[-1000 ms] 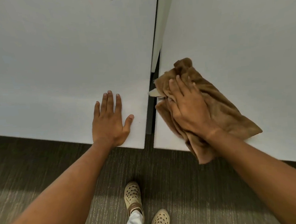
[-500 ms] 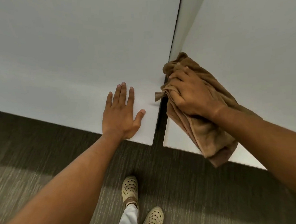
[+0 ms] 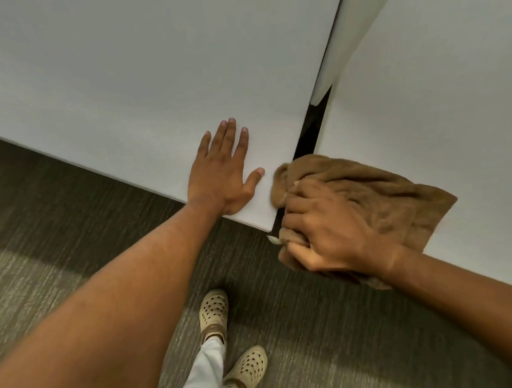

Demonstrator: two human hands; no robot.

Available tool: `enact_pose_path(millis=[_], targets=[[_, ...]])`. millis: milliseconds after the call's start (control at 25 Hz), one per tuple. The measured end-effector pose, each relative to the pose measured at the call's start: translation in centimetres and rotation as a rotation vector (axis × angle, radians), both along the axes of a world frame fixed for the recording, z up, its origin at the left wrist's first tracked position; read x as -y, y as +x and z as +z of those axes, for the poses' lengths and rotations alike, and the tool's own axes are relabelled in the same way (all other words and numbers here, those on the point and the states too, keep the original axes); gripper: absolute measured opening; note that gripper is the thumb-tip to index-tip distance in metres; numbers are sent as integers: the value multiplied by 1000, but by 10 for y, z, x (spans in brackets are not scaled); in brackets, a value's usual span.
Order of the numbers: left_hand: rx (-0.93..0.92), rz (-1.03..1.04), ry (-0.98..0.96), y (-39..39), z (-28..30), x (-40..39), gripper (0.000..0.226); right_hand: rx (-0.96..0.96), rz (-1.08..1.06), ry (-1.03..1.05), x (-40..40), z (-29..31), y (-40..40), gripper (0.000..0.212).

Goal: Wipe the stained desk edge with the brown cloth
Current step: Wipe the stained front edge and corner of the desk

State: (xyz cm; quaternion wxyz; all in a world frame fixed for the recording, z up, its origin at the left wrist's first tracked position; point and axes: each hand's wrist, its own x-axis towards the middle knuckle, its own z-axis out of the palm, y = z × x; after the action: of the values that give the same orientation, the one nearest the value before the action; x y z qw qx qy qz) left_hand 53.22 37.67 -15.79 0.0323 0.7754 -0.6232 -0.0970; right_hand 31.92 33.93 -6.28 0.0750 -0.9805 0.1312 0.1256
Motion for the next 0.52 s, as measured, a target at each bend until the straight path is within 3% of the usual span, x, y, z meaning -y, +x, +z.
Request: enact_pose_path(millis=[200,400,520], targets=[[-1,0,0,1,1,-1,84,3,146,87,9,-3,-8,36],[-5,8,-24,1,0,-2,83,186,-209,-3,80,-1,-6,39],[0,12,-24,0,0,-2,82,214,-347,-21,58,-9,-7,46]])
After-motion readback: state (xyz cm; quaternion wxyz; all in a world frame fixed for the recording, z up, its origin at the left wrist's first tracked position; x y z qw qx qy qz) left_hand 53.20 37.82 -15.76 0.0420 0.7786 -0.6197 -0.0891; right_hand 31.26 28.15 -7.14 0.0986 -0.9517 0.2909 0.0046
